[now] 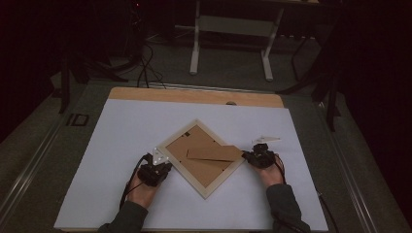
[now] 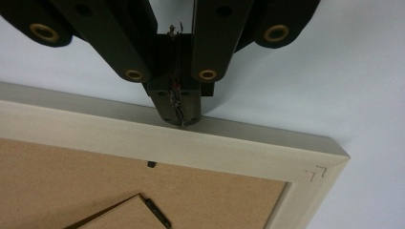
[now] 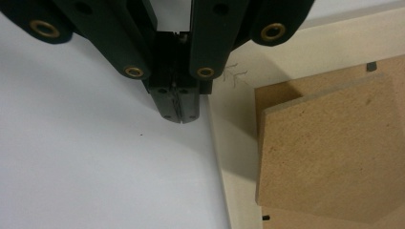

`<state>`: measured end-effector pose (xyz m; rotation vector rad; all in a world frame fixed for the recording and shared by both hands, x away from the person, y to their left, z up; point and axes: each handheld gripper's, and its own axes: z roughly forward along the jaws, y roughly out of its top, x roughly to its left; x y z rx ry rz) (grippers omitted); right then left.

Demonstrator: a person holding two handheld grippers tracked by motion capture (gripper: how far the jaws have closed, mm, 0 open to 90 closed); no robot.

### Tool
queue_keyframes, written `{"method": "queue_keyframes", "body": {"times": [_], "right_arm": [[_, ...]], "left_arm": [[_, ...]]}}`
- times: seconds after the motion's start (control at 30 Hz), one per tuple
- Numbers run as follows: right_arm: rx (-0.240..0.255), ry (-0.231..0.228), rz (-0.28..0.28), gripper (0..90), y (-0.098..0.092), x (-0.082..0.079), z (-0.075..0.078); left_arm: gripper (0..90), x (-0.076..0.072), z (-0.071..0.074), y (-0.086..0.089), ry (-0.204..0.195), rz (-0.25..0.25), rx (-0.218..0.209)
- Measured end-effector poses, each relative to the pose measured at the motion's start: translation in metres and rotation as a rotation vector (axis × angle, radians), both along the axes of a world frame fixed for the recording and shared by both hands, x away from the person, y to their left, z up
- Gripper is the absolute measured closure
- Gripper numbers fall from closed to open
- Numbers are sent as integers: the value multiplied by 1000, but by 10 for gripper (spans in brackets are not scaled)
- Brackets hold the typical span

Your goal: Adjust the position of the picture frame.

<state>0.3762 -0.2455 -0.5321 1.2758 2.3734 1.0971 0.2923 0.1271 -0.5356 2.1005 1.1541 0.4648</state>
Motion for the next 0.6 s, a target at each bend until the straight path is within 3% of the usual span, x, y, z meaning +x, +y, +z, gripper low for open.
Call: {"method": "queue_keyframes", "body": {"times": [0.2, 0.43, 0.6], "right_arm": [[-1, -2, 6, 898, 1, -1, 0], [2, -2, 15, 898, 3, -4, 0], [1, -3, 18, 898, 4, -5, 0]], "left_arm": [[900, 4, 0, 0, 5, 7, -11], [900, 13, 2, -5, 9, 10, 20], [900, 17, 1, -5, 14, 14, 2]]}}
